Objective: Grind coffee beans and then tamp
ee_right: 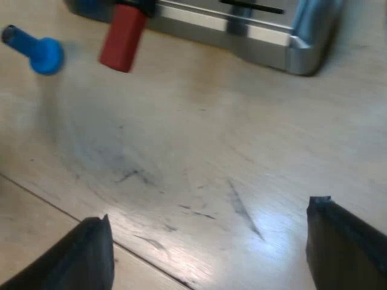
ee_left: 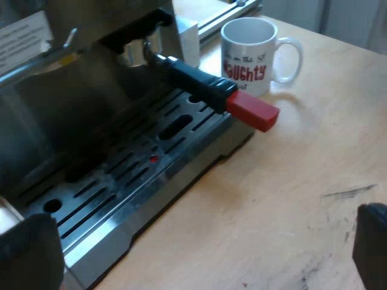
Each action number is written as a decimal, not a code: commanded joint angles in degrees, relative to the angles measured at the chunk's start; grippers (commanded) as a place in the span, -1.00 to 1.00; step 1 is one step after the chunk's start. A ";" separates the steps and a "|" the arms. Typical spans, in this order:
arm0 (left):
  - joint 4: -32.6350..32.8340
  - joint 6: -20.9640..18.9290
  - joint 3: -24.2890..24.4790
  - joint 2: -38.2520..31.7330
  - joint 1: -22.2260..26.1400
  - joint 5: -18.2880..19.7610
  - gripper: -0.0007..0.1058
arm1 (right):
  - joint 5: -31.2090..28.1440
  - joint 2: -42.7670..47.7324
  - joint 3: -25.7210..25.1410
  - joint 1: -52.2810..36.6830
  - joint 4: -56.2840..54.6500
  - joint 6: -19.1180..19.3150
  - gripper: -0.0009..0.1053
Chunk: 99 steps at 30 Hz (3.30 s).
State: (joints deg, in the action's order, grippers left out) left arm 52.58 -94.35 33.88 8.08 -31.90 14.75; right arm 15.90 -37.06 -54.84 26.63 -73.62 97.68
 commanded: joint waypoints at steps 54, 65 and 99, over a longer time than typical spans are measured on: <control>-14.35 4.53 -3.66 15.31 -5.08 8.27 0.48 | -33.67 -20.70 -1.10 38.30 22.41 -29.55 0.51; -14.35 4.97 -3.66 15.49 -7.03 8.27 0.48 | -33.87 -20.70 -1.10 39.84 22.41 -31.51 0.45; -13.84 4.96 -3.66 15.49 -7.04 8.17 0.48 | -58.10 -20.58 30.45 47.68 67.60 -26.63 -0.34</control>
State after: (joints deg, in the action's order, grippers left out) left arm 38.96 -89.63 30.01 23.73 -38.69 22.64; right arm -40.96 -57.81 -24.36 74.25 -9.30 68.30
